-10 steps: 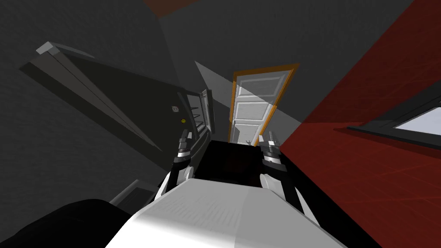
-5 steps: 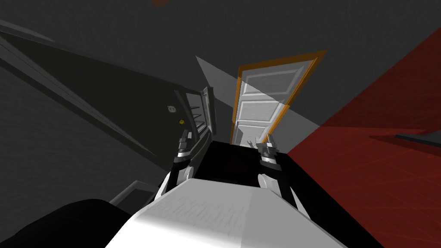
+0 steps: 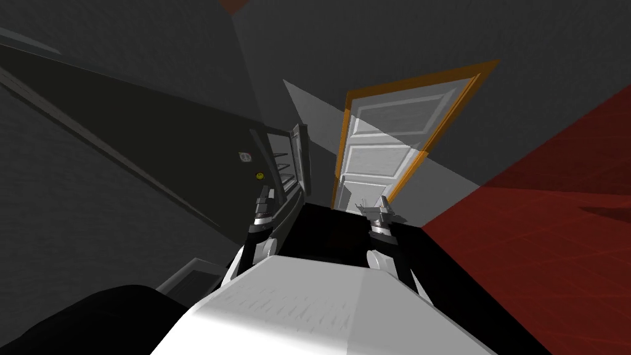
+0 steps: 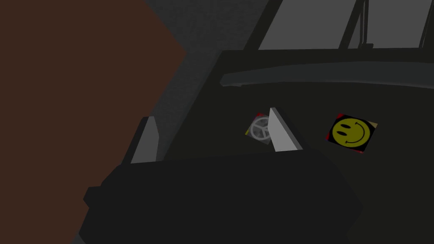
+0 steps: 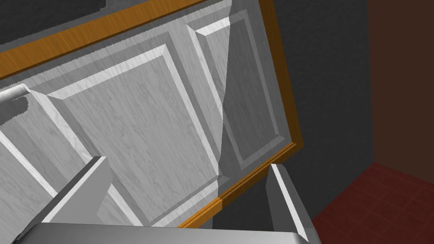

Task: Pull the door open

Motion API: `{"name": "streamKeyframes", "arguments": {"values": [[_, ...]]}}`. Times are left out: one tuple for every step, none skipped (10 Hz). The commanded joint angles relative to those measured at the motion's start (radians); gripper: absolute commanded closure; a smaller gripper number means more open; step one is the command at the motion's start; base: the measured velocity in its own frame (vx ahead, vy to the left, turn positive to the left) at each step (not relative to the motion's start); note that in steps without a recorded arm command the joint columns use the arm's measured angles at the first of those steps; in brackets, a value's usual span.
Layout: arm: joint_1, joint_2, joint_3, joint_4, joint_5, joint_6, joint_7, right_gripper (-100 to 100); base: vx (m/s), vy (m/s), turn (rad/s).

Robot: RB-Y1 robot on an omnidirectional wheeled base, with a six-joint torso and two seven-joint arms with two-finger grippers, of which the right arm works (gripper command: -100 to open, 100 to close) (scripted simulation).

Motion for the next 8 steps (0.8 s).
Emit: {"name": "streamKeyframes", "arguments": {"values": [[-0.010,-0.010,0.006,0.037,-0.030,-0.016,-0.029,-100,0.102,-0.012,0.111],[-0.014,-0.016,0.011,0.058,-0.048,-0.026,-0.046,-100,0.103,-0.010,0.101],[-0.018,-0.022,0.016,0.078,-0.067,-0.036,-0.063,-100,0.096,-0.010,0.082],[-0.022,-0.028,0.020,0.099,-0.085,-0.045,-0.080,-100,0.094,-0.015,0.101],[-0.026,-0.034,0.025,0.122,-0.106,-0.056,-0.099,-100,0.095,-0.027,0.104],[-0.030,-0.041,0.030,0.144,-0.126,-0.067,-0.117,-100,0.097,-0.018,0.111],[-0.034,-0.047,0.036,0.167,-0.146,-0.077,-0.136,-100,0.100,-0.015,0.111],[-0.039,-0.053,0.041,0.190,-0.167,-0.088,-0.155,-100,0.106,-0.013,0.102]]}}
